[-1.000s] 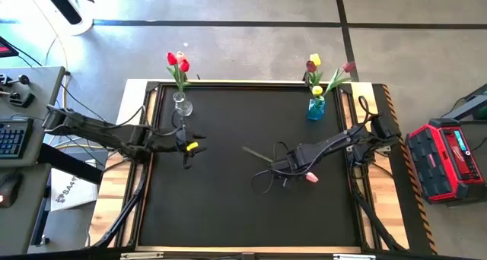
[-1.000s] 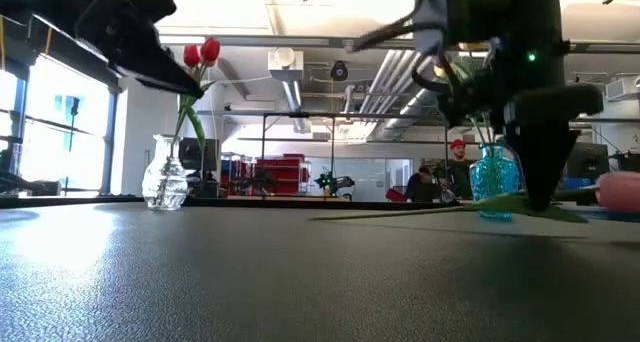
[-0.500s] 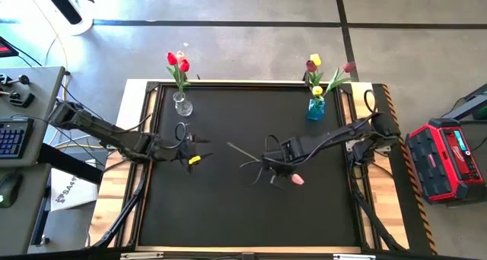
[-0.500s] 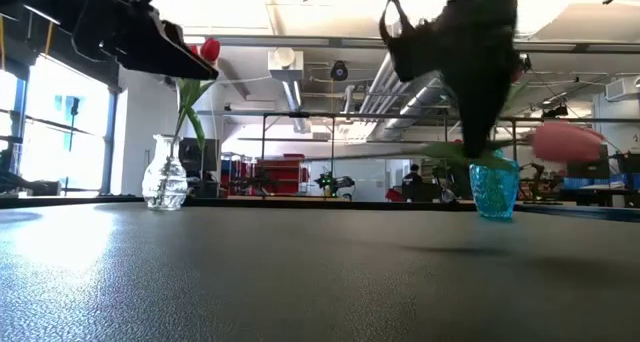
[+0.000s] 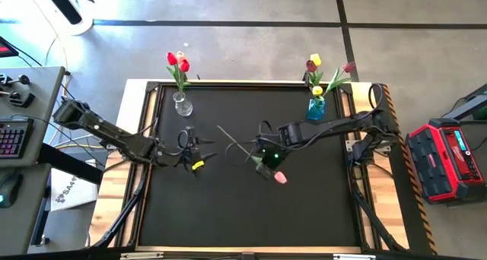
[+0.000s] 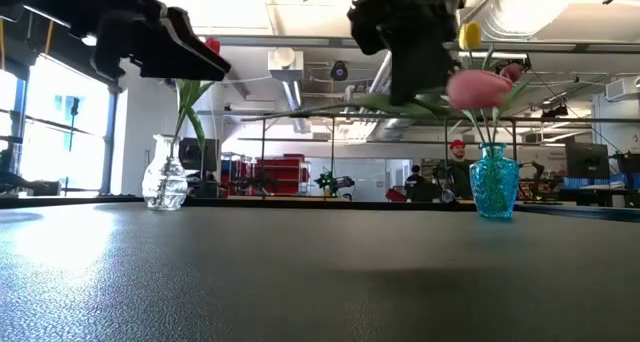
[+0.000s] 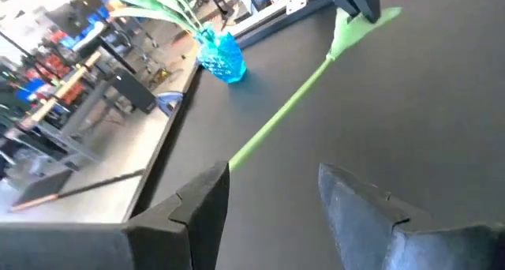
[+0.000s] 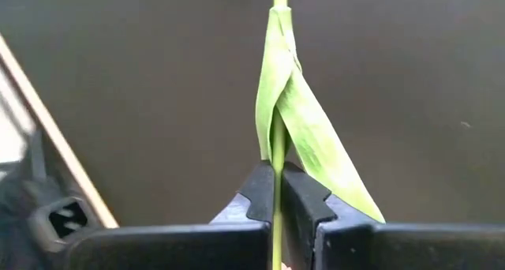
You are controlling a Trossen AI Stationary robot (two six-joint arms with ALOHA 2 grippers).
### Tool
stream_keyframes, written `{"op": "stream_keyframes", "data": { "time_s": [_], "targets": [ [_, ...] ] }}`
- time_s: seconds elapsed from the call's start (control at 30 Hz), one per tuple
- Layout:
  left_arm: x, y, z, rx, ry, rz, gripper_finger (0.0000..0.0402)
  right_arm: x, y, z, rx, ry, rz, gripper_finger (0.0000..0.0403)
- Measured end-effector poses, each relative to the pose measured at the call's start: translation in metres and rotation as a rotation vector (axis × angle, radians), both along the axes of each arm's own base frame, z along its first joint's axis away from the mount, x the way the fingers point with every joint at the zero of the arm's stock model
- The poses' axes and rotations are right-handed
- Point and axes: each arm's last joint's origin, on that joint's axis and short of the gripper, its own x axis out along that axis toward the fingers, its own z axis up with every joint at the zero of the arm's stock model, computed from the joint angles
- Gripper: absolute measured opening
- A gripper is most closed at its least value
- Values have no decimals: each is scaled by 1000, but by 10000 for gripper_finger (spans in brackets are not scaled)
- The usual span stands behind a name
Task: Sort flowers into vase by color
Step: Put the pink flower into the transparent vase
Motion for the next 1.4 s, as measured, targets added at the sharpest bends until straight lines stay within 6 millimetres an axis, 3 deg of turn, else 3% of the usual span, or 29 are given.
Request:
{"op": "stream_keyframes", "data": {
  "time_s": [0.43, 0.67, 0.83, 1.17, 1.4],
  "targets": [
    [40, -21, -11, 159, 83, -57, 186, 22, -28, 14, 257, -228, -14, 0],
    [65, -32, -18, 336, 157, 72, 186, 22, -32, 14, 305, -226, -21, 0],
    [82, -38, -19, 350, 165, 79, 186, 21, -32, 14, 312, -209, -28, 0],
    [95, -44, -9, 330, 134, 76, 184, 19, -32, 12, 308, -182, -31, 0],
    [97, -46, -8, 293, 134, -10, 142, 19, -32, 12, 308, -182, -31, 0]
  ]
}}
